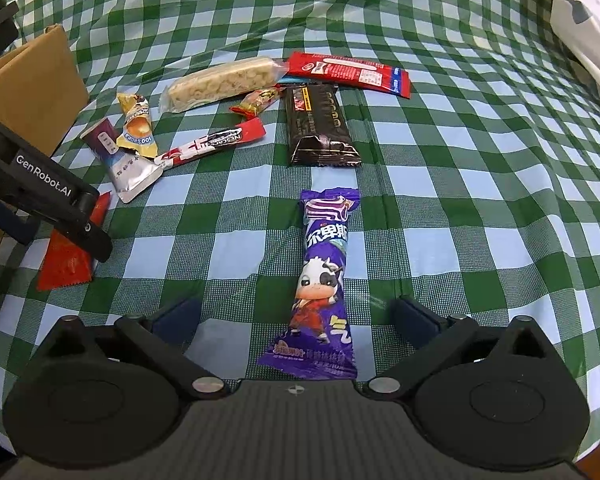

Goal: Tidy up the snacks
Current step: 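Grasp the purple cow-print bar with the right tool while the left tool grasps the red square packet, then carry the purple bar and red packet with both tools over the cardboard box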

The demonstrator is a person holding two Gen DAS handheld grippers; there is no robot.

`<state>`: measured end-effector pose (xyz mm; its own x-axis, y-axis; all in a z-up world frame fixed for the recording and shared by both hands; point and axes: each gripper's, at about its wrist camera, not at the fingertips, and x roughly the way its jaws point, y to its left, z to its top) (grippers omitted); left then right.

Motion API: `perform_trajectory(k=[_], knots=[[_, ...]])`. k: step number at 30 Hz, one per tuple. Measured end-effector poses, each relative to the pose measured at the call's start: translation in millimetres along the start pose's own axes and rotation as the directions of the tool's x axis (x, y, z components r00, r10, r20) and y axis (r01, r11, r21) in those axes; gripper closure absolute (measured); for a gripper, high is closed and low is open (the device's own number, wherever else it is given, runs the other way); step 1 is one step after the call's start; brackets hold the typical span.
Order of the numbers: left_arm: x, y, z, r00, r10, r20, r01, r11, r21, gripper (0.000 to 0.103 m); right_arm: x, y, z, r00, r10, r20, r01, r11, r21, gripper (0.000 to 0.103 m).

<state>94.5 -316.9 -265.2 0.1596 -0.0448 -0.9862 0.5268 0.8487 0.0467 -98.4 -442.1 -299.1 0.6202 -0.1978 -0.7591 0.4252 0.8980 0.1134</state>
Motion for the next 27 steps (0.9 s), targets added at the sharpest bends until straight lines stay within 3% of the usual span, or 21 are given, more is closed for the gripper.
perform_trajectory(k=[1, 3, 5, 7, 11, 18, 27], knots=[[-6.3, -2.6, 6.2, 1.0, -0.004, 0.02, 0.004, 1.0, -0.004, 0.033, -0.8, -0.5, 1.6, 1.0, -0.002, -0.004, 0.002, 1.0, 0.009, 0.004], [-17.0, -5.4, 9.5, 0.999, -0.018, 0.042, 0.017, 1.0, 0.011, 0.054, -5.3, -1.4, 2.3, 0.999, -0.032, 0.012, 0.032, 0.999, 0.036, 0.024], [-23.8, -4.5, 9.8, 0.999, -0.021, 0.049, 0.021, 1.0, 0.004, 0.055, -11.3, -2.6, 1.8, 0.999, -0.031, 0.037, 0.03, 0.999, 0.041, 0.064], [-32.9, -5.3, 5.6, 0.997, -0.023, 0.071, 0.022, 1.0, 0.01, 0.055, -15.2, -1.6, 2.2, 0.999, -0.033, 0.043, 0.031, 0.999, 0.032, 0.083], [-65.3, -3.0, -14.0, 0.99, -0.056, 0.126, 0.051, 0.998, 0.042, 0.056, -30.5, 2.8, 3.1, 0.997, -0.03, 0.071, 0.029, 0.999, 0.018, 0.086], [-134.4, 11.5, -86.3, 0.976, -0.113, 0.184, 0.099, 0.992, 0.083, 0.055, -94.6, 13.7, 2.8, 0.982, 0.007, 0.188, -0.024, 0.996, 0.089, 0.086], [-208.4, 99.3, -178.1, 0.961, -0.033, 0.276, 0.035, 0.999, -0.002, 0.055, -199.3, 95.6, -21.8, 0.937, 0.212, 0.279, -0.23, 0.973, 0.032, 0.086]])
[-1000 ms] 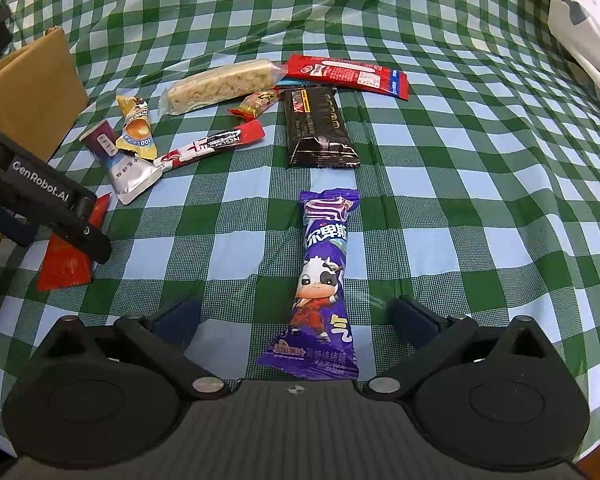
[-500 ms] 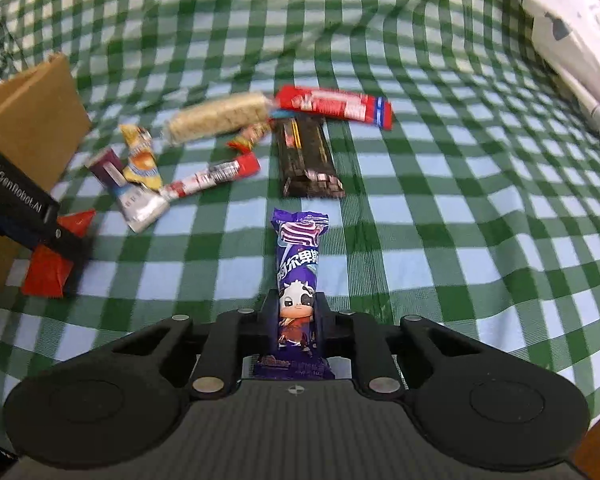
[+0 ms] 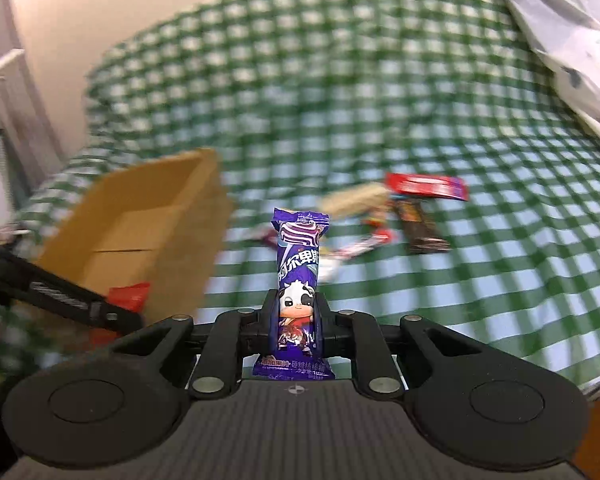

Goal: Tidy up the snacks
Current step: 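Carry the purple bar and red packet with both tools over the cardboard box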

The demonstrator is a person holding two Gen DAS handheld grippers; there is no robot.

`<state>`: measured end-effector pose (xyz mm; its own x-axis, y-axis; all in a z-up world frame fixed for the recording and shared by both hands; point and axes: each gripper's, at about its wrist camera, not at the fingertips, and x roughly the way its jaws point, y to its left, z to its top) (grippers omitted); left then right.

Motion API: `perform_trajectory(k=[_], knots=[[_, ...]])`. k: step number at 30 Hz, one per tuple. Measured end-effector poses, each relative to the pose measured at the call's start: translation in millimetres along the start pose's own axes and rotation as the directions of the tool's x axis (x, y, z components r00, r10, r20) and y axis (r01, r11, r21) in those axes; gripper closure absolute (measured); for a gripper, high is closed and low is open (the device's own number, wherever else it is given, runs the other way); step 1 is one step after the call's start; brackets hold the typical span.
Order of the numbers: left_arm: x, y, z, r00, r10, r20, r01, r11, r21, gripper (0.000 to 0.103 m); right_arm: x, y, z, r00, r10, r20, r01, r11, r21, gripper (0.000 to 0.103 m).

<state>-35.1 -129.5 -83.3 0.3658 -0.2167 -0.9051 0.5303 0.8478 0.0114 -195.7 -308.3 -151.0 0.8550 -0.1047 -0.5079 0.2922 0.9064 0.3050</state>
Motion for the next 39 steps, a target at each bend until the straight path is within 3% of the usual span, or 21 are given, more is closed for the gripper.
perform_trajectory(k=[7, 12, 22, 39], knots=[[-63.2, 78.0, -53.1, 0.995, 0.067, 0.076, -0.057, 0.991, -0.123, 0.055, -43.7, 91.2, -7.1, 0.987, 0.163, 0.002, -0.161, 0.981, -0.108, 0.086], [-94.9, 114.8, -88.4, 0.989, 0.076, 0.125, -0.051, 0.979, -0.197, 0.055, -59.0, 139.3, -17.7, 0.977, 0.211, -0.037, -0.214, 0.956, -0.201, 0.086], [-111.4, 138.2, -119.9, 0.981, 0.04, 0.192, 0.001, 0.978, -0.208, 0.055, -81.9, 189.3, -31.5, 0.984, 0.174, -0.048, -0.18, 0.935, -0.305, 0.086], [-110.1, 146.3, -123.0, 0.979, 0.018, 0.204, 0.03, 0.973, -0.229, 0.055, -76.1, 210.3, -33.1, 0.988, 0.136, -0.074, -0.154, 0.921, -0.357, 0.086]])
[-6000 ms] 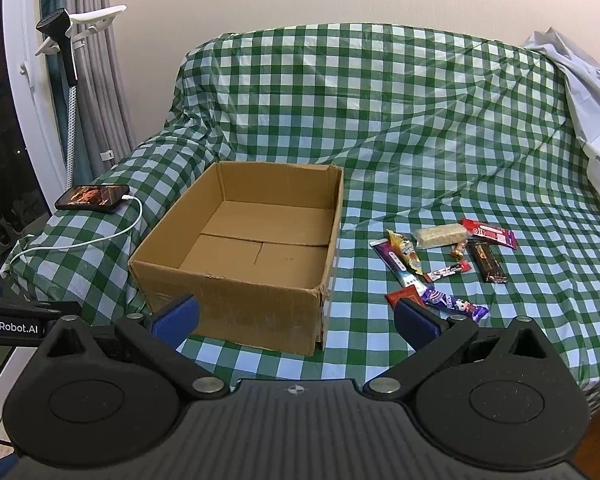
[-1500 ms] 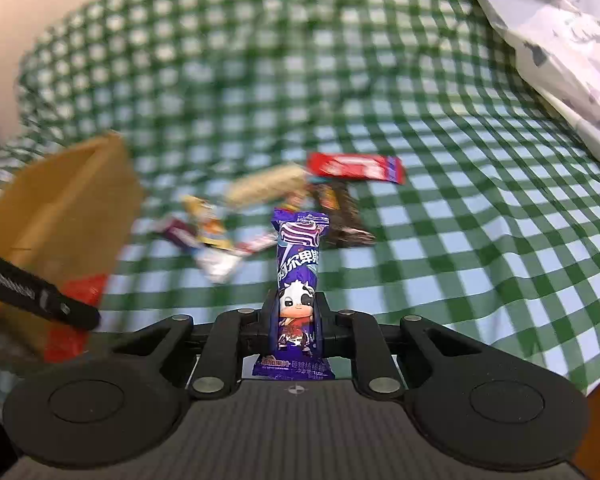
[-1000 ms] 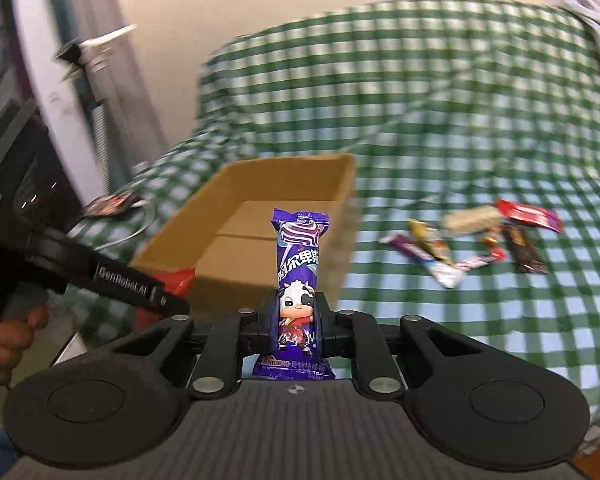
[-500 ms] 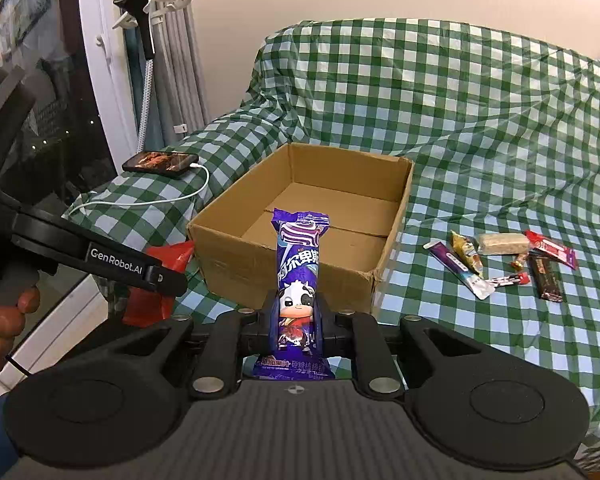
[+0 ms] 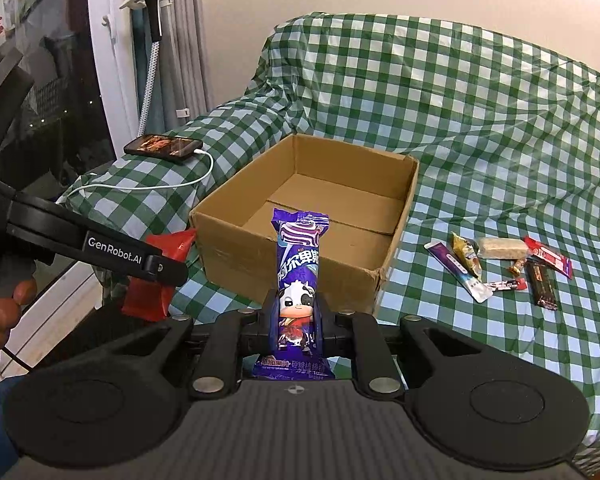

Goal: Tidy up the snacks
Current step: 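Carry the purple bar and red packet with both tools over the cardboard box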

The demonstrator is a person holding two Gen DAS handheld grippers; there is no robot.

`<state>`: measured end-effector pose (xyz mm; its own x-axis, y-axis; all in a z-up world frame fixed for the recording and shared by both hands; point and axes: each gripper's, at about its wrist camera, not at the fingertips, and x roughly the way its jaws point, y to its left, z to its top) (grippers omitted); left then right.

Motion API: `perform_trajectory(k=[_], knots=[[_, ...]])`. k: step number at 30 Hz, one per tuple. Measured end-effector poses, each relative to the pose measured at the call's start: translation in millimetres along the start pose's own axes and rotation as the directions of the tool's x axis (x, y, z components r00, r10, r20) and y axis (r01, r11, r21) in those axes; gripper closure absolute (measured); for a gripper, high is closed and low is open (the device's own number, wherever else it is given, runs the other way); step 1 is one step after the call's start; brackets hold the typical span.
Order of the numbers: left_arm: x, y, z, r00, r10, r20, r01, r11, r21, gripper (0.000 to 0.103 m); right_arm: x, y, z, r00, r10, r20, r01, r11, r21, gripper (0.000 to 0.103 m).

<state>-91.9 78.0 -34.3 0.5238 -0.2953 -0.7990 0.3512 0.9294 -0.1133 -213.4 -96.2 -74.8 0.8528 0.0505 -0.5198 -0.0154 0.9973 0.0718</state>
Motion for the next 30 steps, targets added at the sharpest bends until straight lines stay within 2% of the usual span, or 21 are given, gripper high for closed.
perform_trajectory(k=[19, 30], knots=[[18.4, 1.6, 5.0, 0.999, 0.012, -0.047, -0.012, 1.0, -0.013, 0.055, 15.5, -5.8, -1.1, 0.999, 0.008, -0.044, -0.007, 1.0, 0.017, 0.086], [30.1, 10.6, 25.3, 0.999, 0.015, -0.042, -0.017, 0.999, -0.045, 0.055, 27.8, -10.7, 7.2, 0.999, -0.014, -0.05, 0.015, 1.0, 0.027, 0.086]])
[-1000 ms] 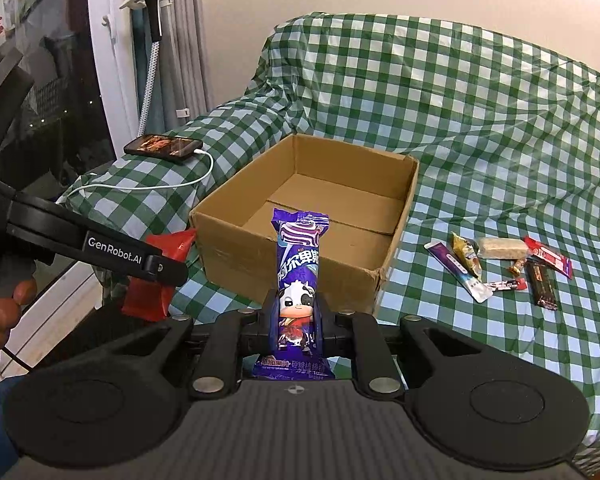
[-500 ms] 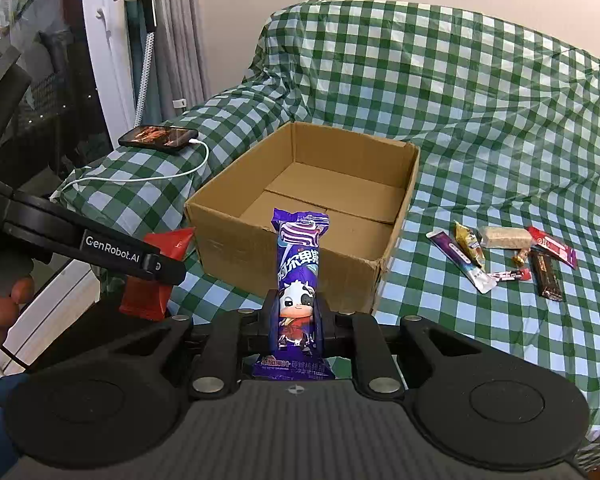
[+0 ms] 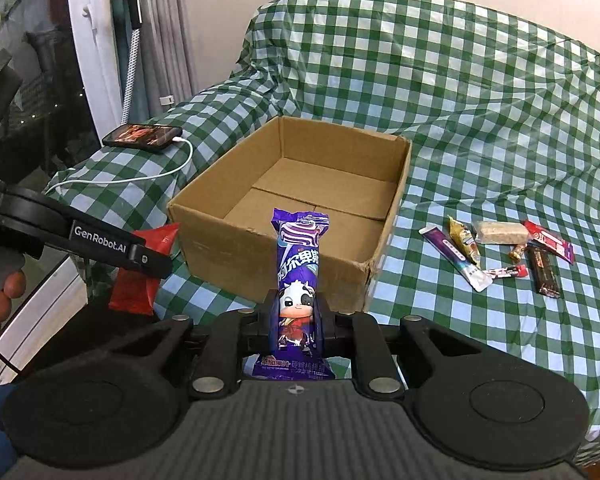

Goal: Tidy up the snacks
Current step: 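Carry the purple bar and red packet with both tools over the cardboard box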

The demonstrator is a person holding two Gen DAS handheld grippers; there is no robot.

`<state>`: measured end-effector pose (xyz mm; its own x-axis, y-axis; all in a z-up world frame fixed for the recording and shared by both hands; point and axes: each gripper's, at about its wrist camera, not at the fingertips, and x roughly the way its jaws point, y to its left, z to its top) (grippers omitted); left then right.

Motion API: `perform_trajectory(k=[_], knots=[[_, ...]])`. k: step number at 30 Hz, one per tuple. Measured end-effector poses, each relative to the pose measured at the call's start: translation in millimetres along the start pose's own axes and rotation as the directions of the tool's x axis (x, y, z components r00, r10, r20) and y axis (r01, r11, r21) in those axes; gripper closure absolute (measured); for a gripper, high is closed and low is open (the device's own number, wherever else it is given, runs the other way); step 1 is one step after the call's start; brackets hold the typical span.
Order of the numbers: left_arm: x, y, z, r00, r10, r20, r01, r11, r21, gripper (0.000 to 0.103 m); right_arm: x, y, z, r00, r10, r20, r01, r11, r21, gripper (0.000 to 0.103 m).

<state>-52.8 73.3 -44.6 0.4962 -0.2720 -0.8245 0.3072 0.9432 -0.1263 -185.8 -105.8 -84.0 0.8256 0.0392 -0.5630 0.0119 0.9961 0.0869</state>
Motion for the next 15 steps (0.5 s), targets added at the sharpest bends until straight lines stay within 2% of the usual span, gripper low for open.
perform_trajectory(k=[8, 15], knots=[[5.8, 0.1, 27.2, 1.0, -0.001, 0.018, 0.001, 1.0, -0.015, 0.055, 13.7, -5.3, 11.8, 1.0, 0.0, -0.002, 0.0, 1.0, 0.004, 0.086], [22.2, -5.7, 63.6, 0.999, 0.013, 0.038, -0.013, 1.0, -0.009, 0.055, 34.6, -7.8, 29.6, 1.0, 0.011, 0.005, -0.012, 1.0, 0.005, 0.086]])
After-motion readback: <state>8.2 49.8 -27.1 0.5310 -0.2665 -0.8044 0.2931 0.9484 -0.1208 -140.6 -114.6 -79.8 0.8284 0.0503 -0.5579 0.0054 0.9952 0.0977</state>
